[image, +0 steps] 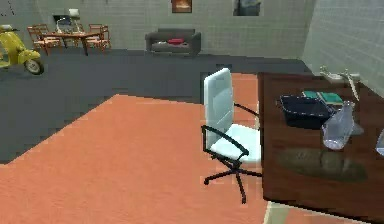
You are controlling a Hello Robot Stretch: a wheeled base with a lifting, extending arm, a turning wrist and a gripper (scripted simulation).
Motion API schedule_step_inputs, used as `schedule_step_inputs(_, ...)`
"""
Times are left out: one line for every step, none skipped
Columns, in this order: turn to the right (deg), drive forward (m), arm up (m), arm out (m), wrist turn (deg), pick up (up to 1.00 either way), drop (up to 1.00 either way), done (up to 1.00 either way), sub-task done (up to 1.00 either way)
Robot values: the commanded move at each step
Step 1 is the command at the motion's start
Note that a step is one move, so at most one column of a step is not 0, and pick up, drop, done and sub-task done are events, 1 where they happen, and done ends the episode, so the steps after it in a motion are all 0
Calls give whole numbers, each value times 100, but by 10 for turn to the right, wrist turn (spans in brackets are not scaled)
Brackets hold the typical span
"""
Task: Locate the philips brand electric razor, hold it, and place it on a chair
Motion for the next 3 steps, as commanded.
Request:
schedule_step_inputs(450, 0, 0, 0, 0, 0, 0, 0, 0)
schedule_step_inputs(270, 0, 0, 0, 0, 0, 0, 0, 0)
schedule_step_inputs(-450, 0, 0, 0, 0, 0, 0, 0, 0)
